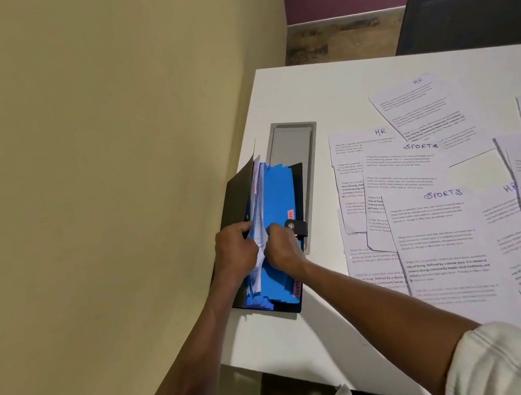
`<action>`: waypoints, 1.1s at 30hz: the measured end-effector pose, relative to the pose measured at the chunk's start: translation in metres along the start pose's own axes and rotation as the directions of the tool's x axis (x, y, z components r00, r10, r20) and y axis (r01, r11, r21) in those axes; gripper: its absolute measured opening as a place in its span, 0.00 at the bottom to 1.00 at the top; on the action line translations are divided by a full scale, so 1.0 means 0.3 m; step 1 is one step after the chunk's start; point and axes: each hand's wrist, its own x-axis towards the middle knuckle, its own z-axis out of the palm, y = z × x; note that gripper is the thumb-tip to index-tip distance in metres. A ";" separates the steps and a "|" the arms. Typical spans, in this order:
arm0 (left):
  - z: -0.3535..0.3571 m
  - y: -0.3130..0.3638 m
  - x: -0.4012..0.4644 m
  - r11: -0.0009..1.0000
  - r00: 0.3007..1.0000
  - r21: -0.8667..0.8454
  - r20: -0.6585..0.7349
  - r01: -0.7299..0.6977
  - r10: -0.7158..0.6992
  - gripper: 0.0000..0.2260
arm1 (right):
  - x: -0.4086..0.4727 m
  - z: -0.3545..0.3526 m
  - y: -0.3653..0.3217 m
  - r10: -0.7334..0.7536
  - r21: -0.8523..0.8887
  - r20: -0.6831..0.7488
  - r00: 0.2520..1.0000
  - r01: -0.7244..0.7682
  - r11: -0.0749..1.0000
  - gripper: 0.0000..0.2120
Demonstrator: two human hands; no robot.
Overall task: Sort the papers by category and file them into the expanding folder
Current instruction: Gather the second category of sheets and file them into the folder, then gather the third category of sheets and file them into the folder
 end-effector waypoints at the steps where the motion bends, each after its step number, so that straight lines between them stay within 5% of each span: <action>1: 0.005 0.002 -0.004 1.000 1.000 0.009 0.012 -0.008 0.008 0.16 | 0.000 -0.003 0.009 0.004 0.032 0.002 1.000 -0.004 0.999 0.06; 6: 0.059 0.020 -0.021 0.999 0.999 0.048 0.038 -0.017 0.015 0.11 | -0.010 -0.072 0.047 0.095 0.152 -0.092 0.991 -0.080 0.985 0.10; 11: 0.152 0.039 -0.039 0.985 0.992 0.168 0.126 -0.037 0.016 0.17 | -0.017 -0.170 0.135 0.216 0.185 -0.142 0.966 -0.188 0.965 0.08; 15: 0.236 0.044 -0.069 0.959 0.973 0.232 0.202 -0.160 0.114 0.16 | -0.031 -0.219 0.226 0.224 0.129 -0.057 0.973 -0.215 0.968 0.07; 19: 0.291 0.031 -0.076 0.950 0.945 0.250 0.309 -0.188 0.106 0.26 | -0.063 -0.263 0.287 0.195 0.083 0.064 0.979 -0.200 0.976 0.05; 24: 0.332 0.035 -0.067 0.960 0.928 0.212 0.358 -0.184 0.099 0.15 | -0.150 -0.332 0.334 0.172 0.130 0.081 0.982 -0.182 0.975 0.09; 33: 0.455 0.180 -0.088 0.999 0.956 -0.028 0.288 -0.041 0.047 0.12 | -0.295 -0.520 0.516 0.267 0.232 0.031 0.963 -0.267 0.935 0.08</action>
